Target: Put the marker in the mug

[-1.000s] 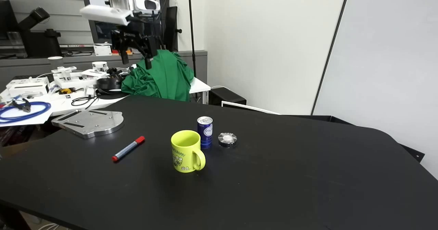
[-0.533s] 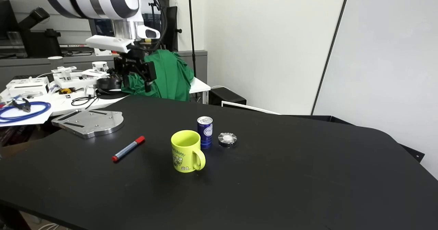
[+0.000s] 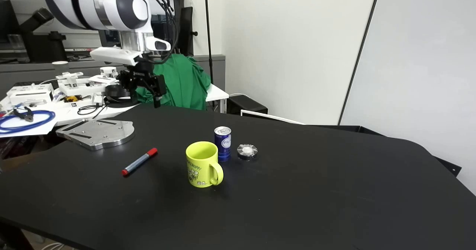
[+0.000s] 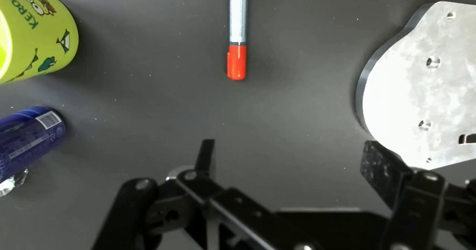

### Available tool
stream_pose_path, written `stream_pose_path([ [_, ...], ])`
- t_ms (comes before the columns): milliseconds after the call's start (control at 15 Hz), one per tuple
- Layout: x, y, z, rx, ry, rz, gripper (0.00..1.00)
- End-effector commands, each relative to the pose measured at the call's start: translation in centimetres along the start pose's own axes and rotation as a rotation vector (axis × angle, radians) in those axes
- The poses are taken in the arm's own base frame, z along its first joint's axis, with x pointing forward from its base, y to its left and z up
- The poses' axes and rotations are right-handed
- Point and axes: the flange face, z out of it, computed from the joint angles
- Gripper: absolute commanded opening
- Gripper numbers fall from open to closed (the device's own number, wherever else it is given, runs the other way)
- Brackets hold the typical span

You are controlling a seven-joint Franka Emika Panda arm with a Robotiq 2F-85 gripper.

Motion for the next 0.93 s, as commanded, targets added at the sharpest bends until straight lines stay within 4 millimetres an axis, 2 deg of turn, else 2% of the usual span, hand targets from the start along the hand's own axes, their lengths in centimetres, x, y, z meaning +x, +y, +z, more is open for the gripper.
stream_pose_path([
  [0,0.0,0.0,-0.1,0.0,-0.001,0.0,1.0],
  [200,0.0,0.0,-0.1,0.0,-0.001,0.0,1.0],
  [667,1.1,3.0,4.6,0.003,0.025,0.051,1.0],
  [867,0.8,3.7,6.8,0.013,0.033,0.089,1.0],
])
